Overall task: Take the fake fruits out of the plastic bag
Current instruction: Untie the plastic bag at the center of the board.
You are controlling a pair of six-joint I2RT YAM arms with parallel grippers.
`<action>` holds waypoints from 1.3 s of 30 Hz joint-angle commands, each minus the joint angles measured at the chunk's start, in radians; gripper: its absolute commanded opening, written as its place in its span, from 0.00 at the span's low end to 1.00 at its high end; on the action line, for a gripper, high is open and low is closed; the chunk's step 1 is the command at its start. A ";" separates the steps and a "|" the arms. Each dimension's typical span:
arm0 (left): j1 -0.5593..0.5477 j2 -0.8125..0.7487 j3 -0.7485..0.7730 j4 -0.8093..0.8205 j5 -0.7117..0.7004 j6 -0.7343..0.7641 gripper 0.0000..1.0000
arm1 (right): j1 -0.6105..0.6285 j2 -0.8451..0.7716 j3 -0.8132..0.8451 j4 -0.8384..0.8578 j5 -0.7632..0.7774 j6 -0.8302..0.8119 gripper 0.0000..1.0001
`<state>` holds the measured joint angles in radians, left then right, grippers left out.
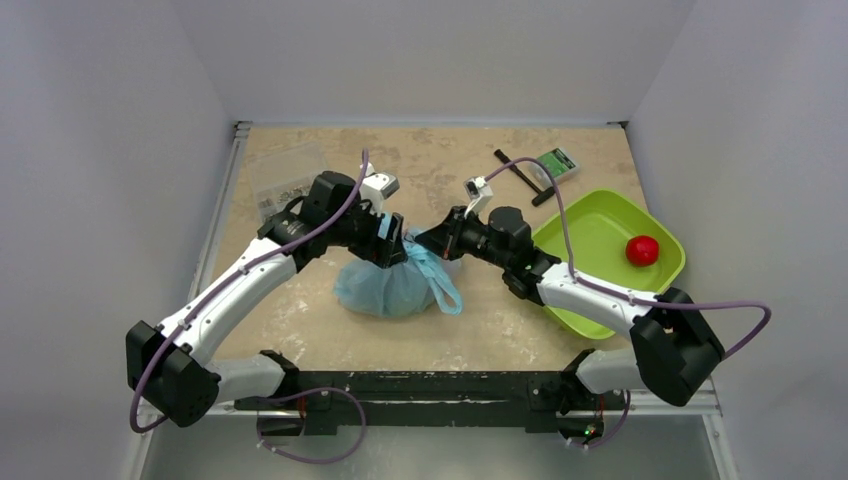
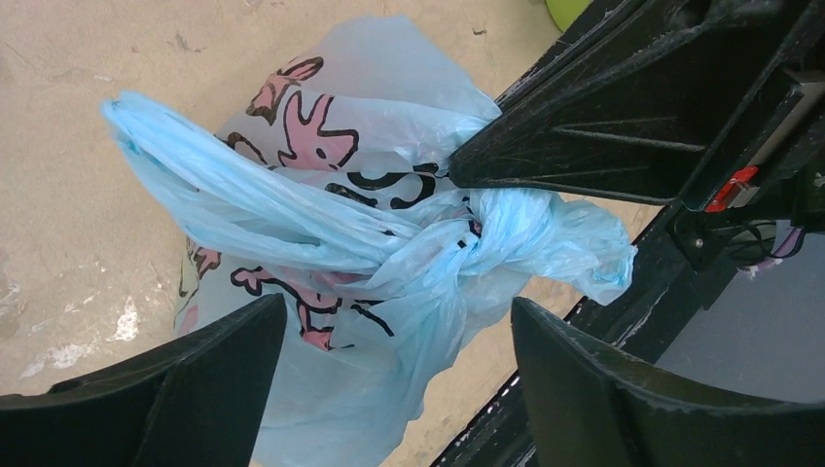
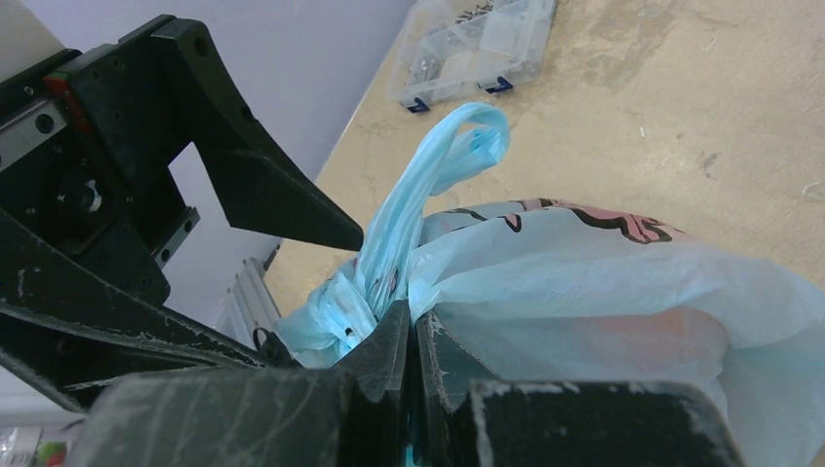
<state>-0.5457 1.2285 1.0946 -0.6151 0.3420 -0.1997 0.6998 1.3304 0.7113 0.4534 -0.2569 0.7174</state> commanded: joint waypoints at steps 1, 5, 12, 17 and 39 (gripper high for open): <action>0.002 0.015 0.048 0.011 0.018 -0.005 0.73 | 0.001 -0.013 -0.002 0.103 -0.029 0.003 0.00; 0.003 0.017 0.056 -0.003 -0.025 -0.014 0.55 | 0.001 -0.007 -0.003 0.110 -0.037 0.003 0.00; 0.004 -0.006 0.056 -0.048 -0.155 0.000 0.15 | -0.029 -0.019 0.002 0.092 -0.073 0.051 0.00; 0.003 -0.099 0.011 -0.023 -0.265 0.006 0.00 | -0.129 0.001 -0.010 0.123 -0.231 0.096 0.00; 0.004 -0.131 -0.018 0.004 -0.156 -0.003 0.00 | 0.044 -0.123 0.264 -0.490 0.251 -0.465 0.43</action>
<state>-0.5499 1.1004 1.0626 -0.6243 0.1707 -0.2161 0.6636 1.2404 0.8764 0.1020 -0.2302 0.4557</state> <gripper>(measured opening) 0.019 0.417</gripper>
